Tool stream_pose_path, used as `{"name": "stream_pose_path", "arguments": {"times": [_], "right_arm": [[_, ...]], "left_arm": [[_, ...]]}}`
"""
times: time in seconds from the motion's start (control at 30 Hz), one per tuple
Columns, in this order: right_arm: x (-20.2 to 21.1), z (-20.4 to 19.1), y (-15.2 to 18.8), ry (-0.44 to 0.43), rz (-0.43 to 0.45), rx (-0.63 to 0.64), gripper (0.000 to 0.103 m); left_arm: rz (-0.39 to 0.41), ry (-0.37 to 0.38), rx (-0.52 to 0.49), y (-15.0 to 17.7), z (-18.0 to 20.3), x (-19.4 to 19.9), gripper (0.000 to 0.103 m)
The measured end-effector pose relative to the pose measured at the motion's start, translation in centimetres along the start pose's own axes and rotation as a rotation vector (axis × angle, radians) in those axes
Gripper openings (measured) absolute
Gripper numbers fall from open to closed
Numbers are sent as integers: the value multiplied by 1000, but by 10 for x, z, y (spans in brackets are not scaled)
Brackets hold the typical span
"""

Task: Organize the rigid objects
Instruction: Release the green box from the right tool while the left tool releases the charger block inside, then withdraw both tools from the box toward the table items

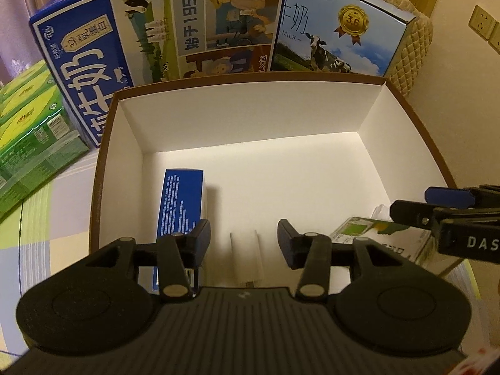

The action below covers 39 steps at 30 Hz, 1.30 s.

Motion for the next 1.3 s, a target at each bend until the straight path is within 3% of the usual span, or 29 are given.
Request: {"name": "stream_pose_path", "arguments": {"times": [0.6,1.3], "right_arm": [[56,-19,25,-15,59,17,61],[126,-40,77,-35,146,-6,61]], "left_arm": [[77,36,38,21,-10,66,43],[172,32,116,85,-39,156,48]]}}
Point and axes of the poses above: each gripper's, at about its wrist camera, not at the fingertips, and x roughly against the way its jaws point, z to its right, y to its underside, the point moved 2 cm from there along -x, roughly the way its jaws point, and after that the axes turned 11 degrees about -y, right-handed, at the moved point
